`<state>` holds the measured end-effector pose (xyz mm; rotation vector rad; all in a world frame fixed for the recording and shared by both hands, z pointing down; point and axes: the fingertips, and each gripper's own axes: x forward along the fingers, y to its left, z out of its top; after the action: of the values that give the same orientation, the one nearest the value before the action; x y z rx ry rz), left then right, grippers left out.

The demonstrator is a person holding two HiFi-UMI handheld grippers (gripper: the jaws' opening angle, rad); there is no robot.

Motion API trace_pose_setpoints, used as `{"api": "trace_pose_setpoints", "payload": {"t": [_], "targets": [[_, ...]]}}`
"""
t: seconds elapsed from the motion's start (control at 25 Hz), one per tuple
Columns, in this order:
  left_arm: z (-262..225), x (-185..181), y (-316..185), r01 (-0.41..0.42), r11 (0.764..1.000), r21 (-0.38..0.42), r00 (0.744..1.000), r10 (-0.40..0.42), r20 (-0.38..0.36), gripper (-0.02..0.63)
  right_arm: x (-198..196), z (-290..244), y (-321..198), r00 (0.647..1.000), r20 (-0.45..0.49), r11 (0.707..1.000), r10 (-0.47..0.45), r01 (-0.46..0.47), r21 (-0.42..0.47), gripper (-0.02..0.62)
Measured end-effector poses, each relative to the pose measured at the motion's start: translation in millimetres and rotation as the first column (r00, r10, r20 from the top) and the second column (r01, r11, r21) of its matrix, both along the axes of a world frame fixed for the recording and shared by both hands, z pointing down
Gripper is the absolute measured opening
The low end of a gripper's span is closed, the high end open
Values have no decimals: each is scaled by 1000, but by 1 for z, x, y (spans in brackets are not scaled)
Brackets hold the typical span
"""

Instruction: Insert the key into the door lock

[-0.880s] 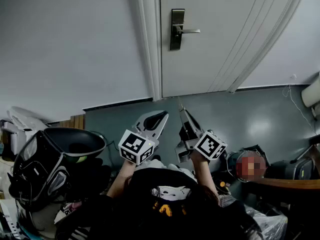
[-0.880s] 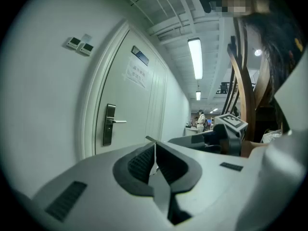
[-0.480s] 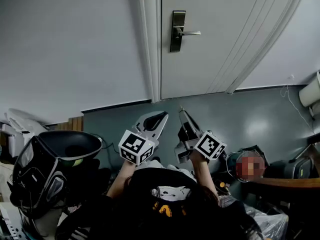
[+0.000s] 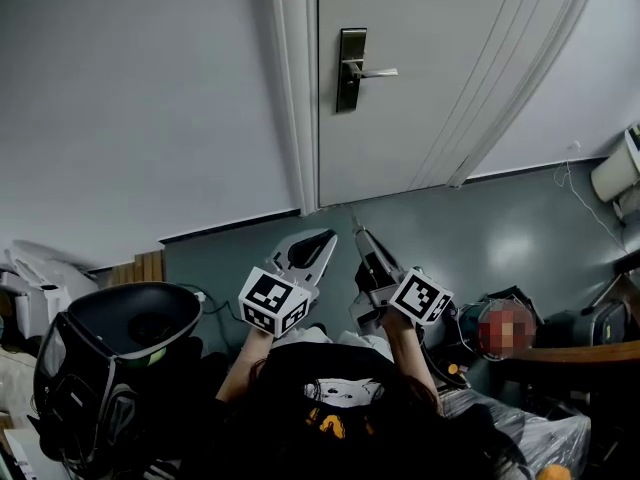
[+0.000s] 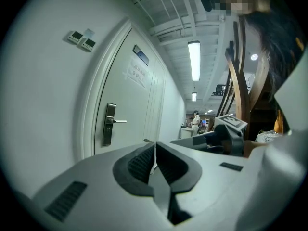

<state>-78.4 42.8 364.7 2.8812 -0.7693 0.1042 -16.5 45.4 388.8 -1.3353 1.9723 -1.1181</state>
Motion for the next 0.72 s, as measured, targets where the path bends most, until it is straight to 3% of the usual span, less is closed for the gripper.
{"api": "trace_pose_setpoints", "payload": {"t": [0.28,0.72], "targets": [[23,-2,-20,-51,998,-38,999,51,9,14,-4,24,-14,999,20,998,35,-34,-44,21],[34,-7,-47,-38,998,-59,999,40,22,14,2,24,-40,999,7,998,36,-35,-46,20]]}}
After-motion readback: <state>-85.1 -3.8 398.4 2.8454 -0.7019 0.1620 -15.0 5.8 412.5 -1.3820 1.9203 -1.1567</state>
